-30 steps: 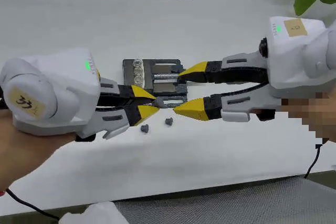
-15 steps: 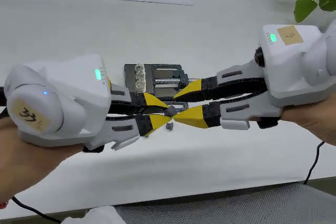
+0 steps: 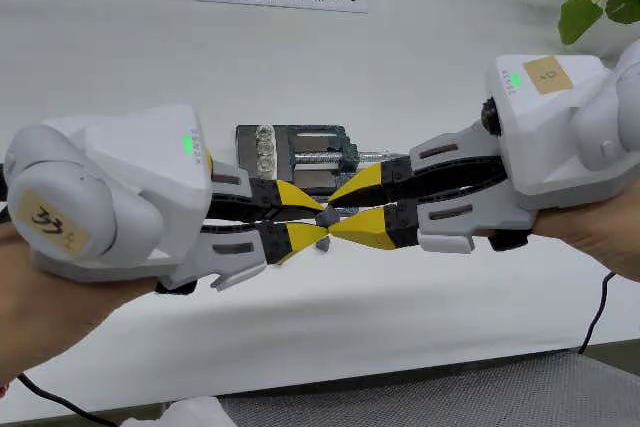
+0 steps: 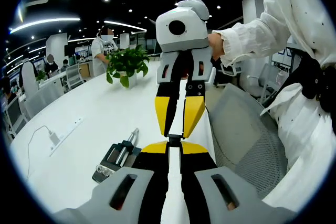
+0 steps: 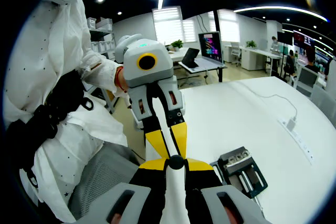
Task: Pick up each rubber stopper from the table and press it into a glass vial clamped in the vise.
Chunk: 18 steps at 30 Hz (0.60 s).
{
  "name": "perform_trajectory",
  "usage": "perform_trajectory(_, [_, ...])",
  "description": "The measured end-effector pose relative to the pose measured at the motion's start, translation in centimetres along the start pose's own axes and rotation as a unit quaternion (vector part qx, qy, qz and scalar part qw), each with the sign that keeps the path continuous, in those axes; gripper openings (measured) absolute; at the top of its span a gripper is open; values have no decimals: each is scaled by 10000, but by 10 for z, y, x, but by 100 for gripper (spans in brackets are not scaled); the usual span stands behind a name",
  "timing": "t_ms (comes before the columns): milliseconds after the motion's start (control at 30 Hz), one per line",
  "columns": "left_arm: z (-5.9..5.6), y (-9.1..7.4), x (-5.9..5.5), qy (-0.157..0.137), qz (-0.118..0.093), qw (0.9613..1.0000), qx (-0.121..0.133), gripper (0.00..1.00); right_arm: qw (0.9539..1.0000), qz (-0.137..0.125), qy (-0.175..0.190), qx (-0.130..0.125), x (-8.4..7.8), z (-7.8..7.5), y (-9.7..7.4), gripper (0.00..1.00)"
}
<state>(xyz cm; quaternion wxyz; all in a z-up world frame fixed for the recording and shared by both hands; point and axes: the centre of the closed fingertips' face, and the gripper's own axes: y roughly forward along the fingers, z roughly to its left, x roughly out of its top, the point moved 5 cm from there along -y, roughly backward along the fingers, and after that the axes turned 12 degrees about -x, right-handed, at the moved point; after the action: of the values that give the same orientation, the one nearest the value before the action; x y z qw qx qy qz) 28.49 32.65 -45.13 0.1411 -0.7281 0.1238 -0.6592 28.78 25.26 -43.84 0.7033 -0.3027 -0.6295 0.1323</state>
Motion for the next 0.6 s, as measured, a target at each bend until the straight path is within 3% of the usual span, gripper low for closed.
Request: perform_trajectory(600, [-2, -1, -2, -95, 6, 9998, -172, 3, 9999, 53, -111, 104, 0, 4, 1, 7])
